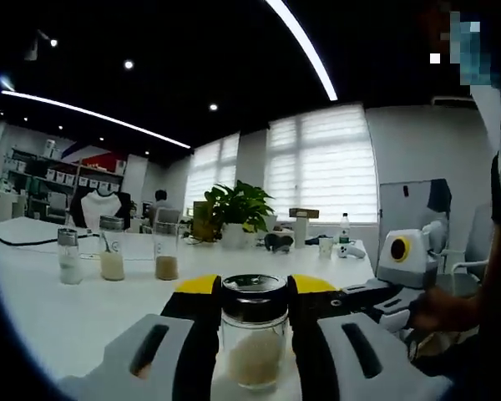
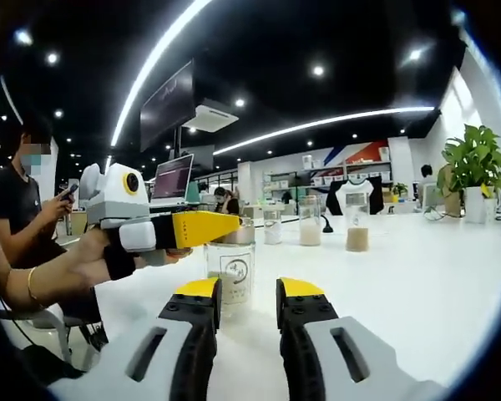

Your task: Rotate the seasoning bottle until the label or dispensing opening points toward the visible target arrow and the bottle remains upright within the marked orientation range

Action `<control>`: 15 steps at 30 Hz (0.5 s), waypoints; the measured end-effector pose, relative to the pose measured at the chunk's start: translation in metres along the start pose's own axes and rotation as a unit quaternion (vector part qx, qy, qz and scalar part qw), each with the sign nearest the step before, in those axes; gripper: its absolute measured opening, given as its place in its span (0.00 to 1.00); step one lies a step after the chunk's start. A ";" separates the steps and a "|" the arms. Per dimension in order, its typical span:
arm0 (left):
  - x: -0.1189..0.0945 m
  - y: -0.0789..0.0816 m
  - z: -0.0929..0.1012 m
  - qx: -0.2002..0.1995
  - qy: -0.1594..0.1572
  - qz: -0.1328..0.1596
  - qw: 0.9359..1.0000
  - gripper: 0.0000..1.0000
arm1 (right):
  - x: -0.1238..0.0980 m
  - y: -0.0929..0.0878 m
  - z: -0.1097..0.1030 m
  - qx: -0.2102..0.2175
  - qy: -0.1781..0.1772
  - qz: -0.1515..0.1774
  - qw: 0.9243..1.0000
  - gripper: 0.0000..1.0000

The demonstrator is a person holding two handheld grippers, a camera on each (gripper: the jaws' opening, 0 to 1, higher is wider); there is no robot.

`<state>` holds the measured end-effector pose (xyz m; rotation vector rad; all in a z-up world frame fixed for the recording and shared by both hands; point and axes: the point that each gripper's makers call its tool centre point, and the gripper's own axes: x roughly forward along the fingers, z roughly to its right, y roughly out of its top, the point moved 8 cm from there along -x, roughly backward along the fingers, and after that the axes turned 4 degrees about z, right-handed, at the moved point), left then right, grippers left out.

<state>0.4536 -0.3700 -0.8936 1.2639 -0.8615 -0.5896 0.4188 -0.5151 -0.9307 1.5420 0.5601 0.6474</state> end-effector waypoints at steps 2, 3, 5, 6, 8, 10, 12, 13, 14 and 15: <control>-0.001 0.001 -0.003 -0.003 0.000 0.007 1.000 0.32 | 0.000 -0.001 0.000 0.001 0.000 0.000 1.000 0.24; -0.002 0.001 0.000 0.003 -0.009 0.005 1.000 0.32 | 0.000 -0.001 0.000 0.002 0.001 0.000 1.000 0.24; -0.002 0.002 0.000 0.012 -0.016 0.002 1.000 0.32 | 0.000 -0.001 0.001 0.002 0.001 0.000 1.000 0.24; -0.002 0.002 0.000 0.017 -0.020 0.000 1.000 0.32 | -0.001 -0.001 0.001 0.003 0.001 0.000 1.000 0.24; -0.002 0.001 0.000 0.021 -0.030 -0.002 0.999 0.32 | -0.001 -0.001 0.002 0.007 0.004 0.000 1.000 0.24; -0.001 0.000 0.000 0.011 -0.039 -0.004 0.999 0.32 | -0.002 -0.001 0.002 0.008 0.003 0.000 1.000 0.24; -0.002 -0.001 0.000 0.013 -0.042 -0.010 0.999 0.32 | -0.003 -0.001 0.003 0.009 0.003 -0.001 1.000 0.24; -0.002 -0.003 0.000 0.015 -0.042 -0.014 0.999 0.32 | -0.003 -0.001 0.003 0.010 0.003 0.000 1.000 0.24; -0.002 -0.005 -0.001 0.013 -0.043 -0.015 0.999 0.33 | -0.003 -0.001 0.004 0.011 0.004 0.000 1.000 0.24; -0.002 -0.006 -0.002 0.010 -0.045 -0.015 0.999 0.33 | -0.003 -0.001 0.004 0.012 0.005 0.000 1.000 0.24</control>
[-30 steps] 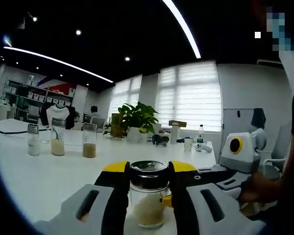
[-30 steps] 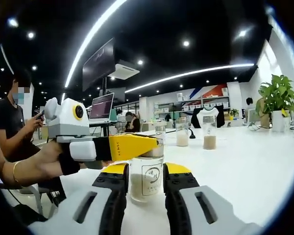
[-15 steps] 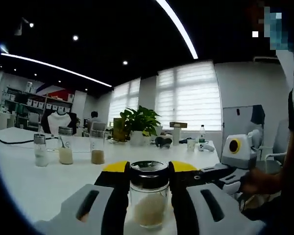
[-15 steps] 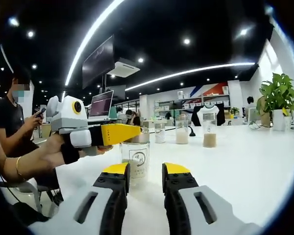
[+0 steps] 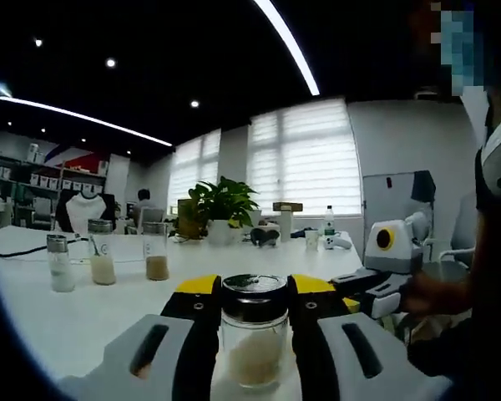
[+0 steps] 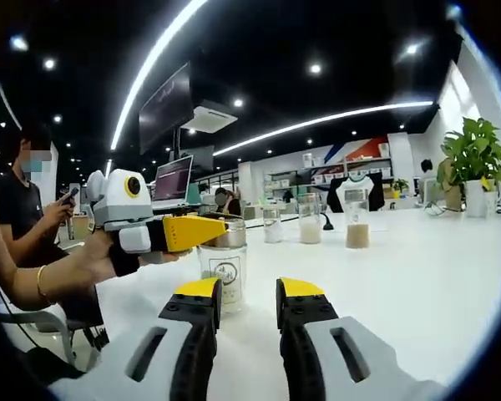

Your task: Rotate the seasoning bottle until the label or dispensing opening points toward the visible target arrow and the bottle remains upright within the marked orientation range

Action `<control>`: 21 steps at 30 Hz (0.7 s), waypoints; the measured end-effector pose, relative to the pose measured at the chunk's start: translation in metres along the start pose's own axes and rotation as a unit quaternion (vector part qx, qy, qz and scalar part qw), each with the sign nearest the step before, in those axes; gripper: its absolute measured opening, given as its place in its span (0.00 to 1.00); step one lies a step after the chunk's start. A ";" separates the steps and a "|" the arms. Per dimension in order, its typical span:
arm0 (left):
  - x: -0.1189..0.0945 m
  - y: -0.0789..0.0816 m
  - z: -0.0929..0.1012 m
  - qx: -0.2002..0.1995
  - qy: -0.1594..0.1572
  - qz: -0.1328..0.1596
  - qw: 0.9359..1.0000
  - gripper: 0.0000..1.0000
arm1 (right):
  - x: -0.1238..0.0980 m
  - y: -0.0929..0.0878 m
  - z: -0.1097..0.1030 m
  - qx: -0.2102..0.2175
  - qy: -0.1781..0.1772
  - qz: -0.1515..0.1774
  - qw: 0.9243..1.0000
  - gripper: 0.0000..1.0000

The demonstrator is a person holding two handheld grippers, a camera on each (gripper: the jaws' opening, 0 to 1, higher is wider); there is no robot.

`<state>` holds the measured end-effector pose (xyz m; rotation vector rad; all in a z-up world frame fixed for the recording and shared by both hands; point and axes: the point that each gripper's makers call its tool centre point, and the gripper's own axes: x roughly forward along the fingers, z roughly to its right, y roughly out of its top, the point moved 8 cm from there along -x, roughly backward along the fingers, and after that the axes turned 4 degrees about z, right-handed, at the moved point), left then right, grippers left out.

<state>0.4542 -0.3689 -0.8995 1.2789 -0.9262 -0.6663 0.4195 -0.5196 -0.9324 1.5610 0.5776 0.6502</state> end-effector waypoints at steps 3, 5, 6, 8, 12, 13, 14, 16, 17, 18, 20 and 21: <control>-0.001 -0.002 -0.003 -0.008 -0.010 0.004 1.000 0.33 | 0.002 -0.001 0.000 0.000 0.006 -0.005 1.000 0.25; -0.001 -0.002 -0.006 -0.010 -0.010 0.005 1.000 0.33 | 0.004 -0.001 0.000 -0.004 0.009 -0.010 1.000 0.26; -0.001 -0.002 -0.008 -0.012 -0.011 0.006 1.000 0.33 | 0.004 -0.001 0.000 -0.005 0.010 -0.012 1.000 0.27; -0.002 -0.001 -0.012 -0.012 -0.013 0.009 1.000 0.33 | 0.006 -0.001 -0.002 -0.007 0.019 -0.015 1.000 0.29; -0.004 0.000 -0.016 -0.010 -0.018 0.007 1.000 0.33 | 0.008 -0.001 -0.003 -0.016 0.028 -0.025 0.999 0.34; -0.004 0.000 -0.017 -0.010 -0.019 0.006 1.000 0.33 | 0.008 -0.001 -0.002 -0.019 0.029 -0.027 0.999 0.35; -0.004 0.000 -0.018 -0.012 -0.020 0.006 1.000 0.33 | 0.008 -0.001 -0.002 -0.019 0.030 -0.029 0.999 0.36; -0.004 -0.001 -0.020 -0.020 -0.020 0.004 1.000 0.33 | 0.008 -0.001 -0.001 -0.017 0.032 -0.030 0.999 0.36; -0.005 -0.002 -0.021 -0.020 -0.021 0.003 1.000 0.33 | 0.007 -0.001 0.001 -0.015 0.035 -0.031 0.999 0.36; -0.005 -0.002 -0.021 -0.020 -0.021 0.003 1.000 0.33 | 0.007 -0.001 0.002 -0.015 0.036 -0.031 0.999 0.37; -0.005 -0.003 -0.022 -0.018 -0.022 0.001 1.000 0.33 | 0.007 -0.002 0.002 -0.016 0.040 -0.034 0.999 0.37; -0.005 -0.003 -0.022 -0.018 -0.024 0.003 1.000 0.33 | 0.008 -0.002 0.003 -0.017 0.045 -0.035 0.998 0.37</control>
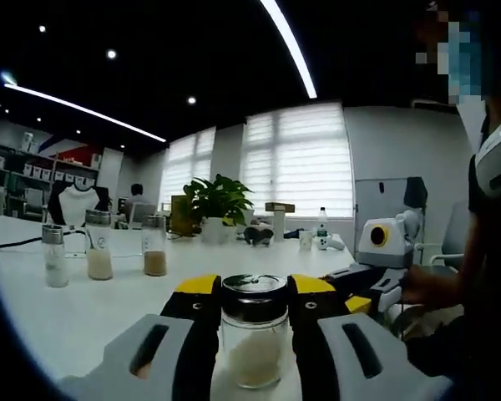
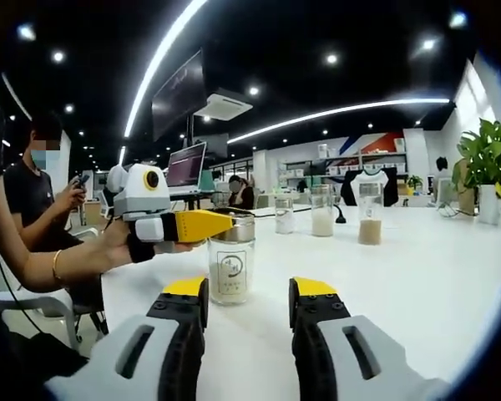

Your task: Rotate the seasoning bottle until the label or dispensing opening points toward the visible target arrow and the bottle remains upright within the marked orientation range

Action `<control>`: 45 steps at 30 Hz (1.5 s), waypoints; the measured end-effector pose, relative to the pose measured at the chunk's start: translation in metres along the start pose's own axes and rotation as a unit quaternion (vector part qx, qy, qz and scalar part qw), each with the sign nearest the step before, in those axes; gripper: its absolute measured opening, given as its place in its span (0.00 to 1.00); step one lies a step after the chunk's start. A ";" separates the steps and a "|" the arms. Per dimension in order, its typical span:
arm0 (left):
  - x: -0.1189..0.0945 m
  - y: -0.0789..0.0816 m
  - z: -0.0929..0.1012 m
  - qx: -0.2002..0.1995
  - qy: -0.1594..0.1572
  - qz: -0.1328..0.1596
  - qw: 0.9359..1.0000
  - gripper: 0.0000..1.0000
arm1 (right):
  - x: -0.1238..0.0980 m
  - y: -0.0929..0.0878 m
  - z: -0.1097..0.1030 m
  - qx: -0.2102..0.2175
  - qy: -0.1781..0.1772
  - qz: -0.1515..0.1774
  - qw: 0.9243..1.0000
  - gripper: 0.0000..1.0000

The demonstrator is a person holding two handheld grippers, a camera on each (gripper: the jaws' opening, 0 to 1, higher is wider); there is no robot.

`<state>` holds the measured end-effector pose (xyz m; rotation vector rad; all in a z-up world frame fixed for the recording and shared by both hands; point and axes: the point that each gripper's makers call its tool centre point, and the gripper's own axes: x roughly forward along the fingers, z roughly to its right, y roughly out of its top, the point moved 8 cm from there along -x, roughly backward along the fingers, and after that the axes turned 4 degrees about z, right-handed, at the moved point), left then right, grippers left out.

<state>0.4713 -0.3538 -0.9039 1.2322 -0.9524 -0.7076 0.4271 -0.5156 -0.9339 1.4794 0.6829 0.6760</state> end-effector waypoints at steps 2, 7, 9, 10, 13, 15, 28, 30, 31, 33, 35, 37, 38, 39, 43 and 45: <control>0.000 0.000 0.000 -0.003 -0.004 0.002 1.000 0.33 | 0.001 0.000 0.000 0.002 0.006 0.000 1.000 0.38; 0.000 -0.001 0.002 0.001 -0.012 0.000 1.000 0.33 | 0.007 -0.002 0.000 0.003 0.014 -0.004 1.000 0.40; -0.001 -0.001 0.002 0.001 -0.013 -0.001 1.000 0.33 | 0.010 -0.003 0.000 0.003 0.018 -0.004 1.000 0.40; -0.001 -0.001 0.002 0.001 -0.014 -0.001 1.000 0.33 | 0.012 -0.003 0.000 0.002 0.021 -0.006 1.000 0.41; -0.002 -0.001 0.001 -0.003 -0.014 -0.001 1.000 0.33 | 0.017 -0.003 0.000 -0.001 0.031 -0.009 0.999 0.42; -0.003 -0.001 0.001 -0.004 -0.018 -0.002 1.000 0.33 | 0.021 -0.003 0.000 0.000 0.039 -0.008 0.999 0.42; -0.006 0.000 0.002 0.003 -0.052 -0.019 0.998 0.33 | 0.055 0.005 -0.003 -0.060 0.120 -0.029 0.991 0.43; -0.006 0.001 0.002 0.005 -0.056 -0.022 0.998 0.33 | 0.059 0.008 -0.003 -0.060 0.128 -0.018 0.990 0.43; -0.006 0.001 0.003 0.005 -0.057 -0.023 0.998 0.33 | 0.061 0.010 -0.001 -0.056 0.130 -0.014 0.990 0.41; -0.006 0.001 0.003 0.004 -0.059 -0.026 0.998 0.33 | 0.064 0.011 -0.001 -0.062 0.132 -0.018 0.989 0.43; -0.006 0.002 0.002 0.005 -0.057 -0.028 0.998 0.33 | 0.067 0.012 -0.001 -0.070 0.135 -0.018 0.988 0.43; -0.006 0.002 0.002 0.005 -0.058 -0.029 0.998 0.33 | 0.069 0.012 -0.002 -0.068 0.144 -0.018 0.987 0.40; -0.007 0.002 0.002 0.005 -0.059 -0.029 0.998 0.33 | 0.070 0.012 -0.002 -0.066 0.148 -0.017 0.987 0.39; -0.006 0.002 0.003 0.004 -0.058 -0.029 0.998 0.33 | 0.070 0.012 -0.003 -0.064 0.151 -0.017 0.986 0.38; -0.006 0.002 0.002 0.002 -0.057 -0.031 0.998 0.33 | 0.071 0.011 -0.005 -0.073 0.150 -0.012 0.986 0.32; -0.005 0.003 0.003 0.002 -0.058 -0.032 0.998 0.33 | 0.070 0.010 -0.006 -0.064 0.149 -0.009 0.987 0.32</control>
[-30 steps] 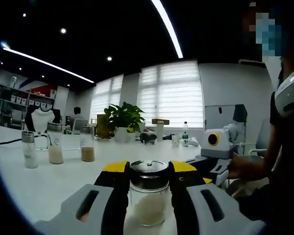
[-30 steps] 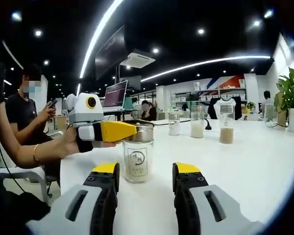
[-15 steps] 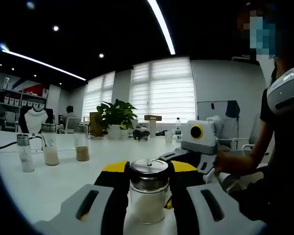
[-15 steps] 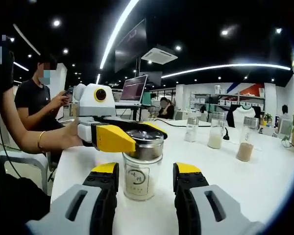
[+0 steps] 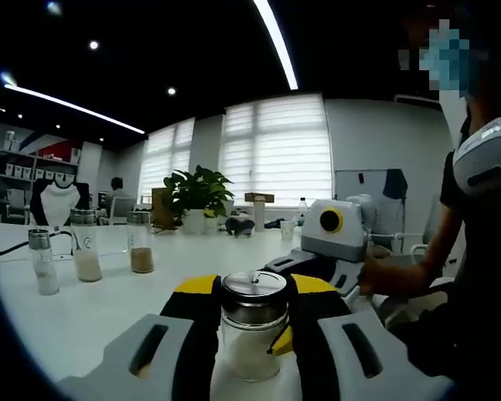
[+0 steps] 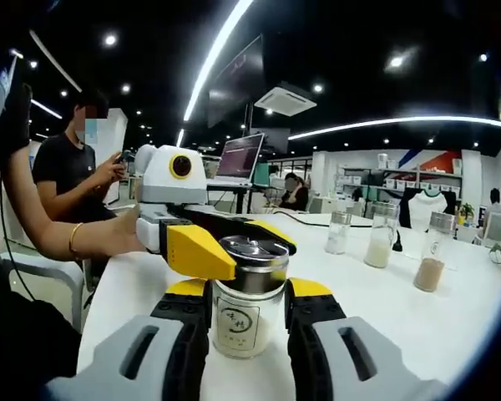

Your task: Rotate the seasoning bottle until the label or dispensing opening points toward the visible target arrow and the bottle remains upright within the marked orientation range

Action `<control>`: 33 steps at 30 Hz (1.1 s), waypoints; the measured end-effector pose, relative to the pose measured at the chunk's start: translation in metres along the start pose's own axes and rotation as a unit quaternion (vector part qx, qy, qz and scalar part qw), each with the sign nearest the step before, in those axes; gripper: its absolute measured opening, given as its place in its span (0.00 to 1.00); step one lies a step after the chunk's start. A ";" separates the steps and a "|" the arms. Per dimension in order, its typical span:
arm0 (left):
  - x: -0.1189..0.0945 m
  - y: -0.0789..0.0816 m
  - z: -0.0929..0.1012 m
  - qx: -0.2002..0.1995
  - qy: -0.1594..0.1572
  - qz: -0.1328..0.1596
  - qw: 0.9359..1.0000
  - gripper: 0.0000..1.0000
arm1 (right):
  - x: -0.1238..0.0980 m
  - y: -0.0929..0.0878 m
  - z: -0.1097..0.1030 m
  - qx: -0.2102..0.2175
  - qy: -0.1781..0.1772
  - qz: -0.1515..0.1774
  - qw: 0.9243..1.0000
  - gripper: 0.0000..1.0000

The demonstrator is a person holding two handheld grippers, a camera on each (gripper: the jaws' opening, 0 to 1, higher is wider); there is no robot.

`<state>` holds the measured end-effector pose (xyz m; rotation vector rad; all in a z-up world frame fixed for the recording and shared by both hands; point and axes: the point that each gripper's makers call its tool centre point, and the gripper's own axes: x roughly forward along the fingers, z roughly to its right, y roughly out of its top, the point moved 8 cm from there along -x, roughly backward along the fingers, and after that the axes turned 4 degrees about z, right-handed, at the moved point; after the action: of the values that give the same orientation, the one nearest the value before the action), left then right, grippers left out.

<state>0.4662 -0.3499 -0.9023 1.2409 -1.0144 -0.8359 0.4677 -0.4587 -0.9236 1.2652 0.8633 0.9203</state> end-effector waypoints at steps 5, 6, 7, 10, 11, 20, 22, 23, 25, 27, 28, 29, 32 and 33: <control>0.001 0.000 0.001 -0.012 0.016 -0.001 1.000 0.33 | -0.003 -0.003 -0.003 0.018 -0.021 0.011 1.000 0.31; 0.000 -0.001 0.000 -0.036 0.035 0.000 0.999 0.33 | -0.003 -0.004 -0.004 0.022 -0.033 0.016 0.999 0.31; 0.001 -0.001 0.001 -0.037 0.049 0.006 0.998 0.33 | -0.003 -0.004 -0.005 0.021 -0.036 0.017 0.999 0.31; 0.002 -0.001 0.005 -0.038 0.072 -0.001 0.997 0.34 | -0.003 -0.004 -0.008 0.022 -0.051 0.021 0.998 0.31; 0.003 0.000 0.006 -0.030 0.080 -0.005 0.996 0.34 | -0.003 -0.004 -0.008 0.022 -0.056 0.022 0.998 0.30; 0.009 0.000 0.007 0.003 0.191 -0.030 0.981 0.35 | 0.002 -0.007 -0.011 0.020 -0.119 0.031 0.992 0.30; 0.006 0.001 0.007 -0.007 0.210 -0.036 0.977 0.35 | 0.004 -0.006 -0.014 0.012 -0.128 0.027 0.991 0.31; 0.002 0.004 0.007 0.005 0.232 -0.038 0.972 0.36 | 0.004 -0.005 -0.014 0.015 -0.134 0.025 0.991 0.31; 0.001 0.008 0.012 0.014 0.251 -0.034 0.967 0.36 | 0.005 -0.005 -0.015 0.012 -0.151 0.025 0.988 0.31; 0.001 0.010 0.014 0.025 0.264 -0.042 0.963 0.36 | 0.008 -0.006 -0.015 0.014 -0.167 0.028 0.986 0.31; 0.002 0.011 0.019 0.037 0.269 -0.052 0.961 0.36 | 0.009 -0.006 -0.015 0.013 -0.173 0.029 0.984 0.31; 0.002 0.012 0.020 0.042 0.280 -0.056 0.958 0.36 | 0.010 -0.006 -0.016 0.013 -0.179 0.030 0.983 0.31; 0.002 0.009 0.018 0.056 0.309 -0.074 0.946 0.37 | 0.014 -0.005 -0.018 -0.017 -0.212 0.028 0.977 0.31; 0.003 0.008 0.018 0.056 0.312 -0.078 0.945 0.37 | 0.016 -0.004 -0.020 -0.018 -0.215 0.026 0.976 0.31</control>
<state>0.4499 -0.3574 -0.8939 1.5646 -0.4561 -0.4497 0.4561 -0.4370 -0.9306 1.3915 0.4724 0.6618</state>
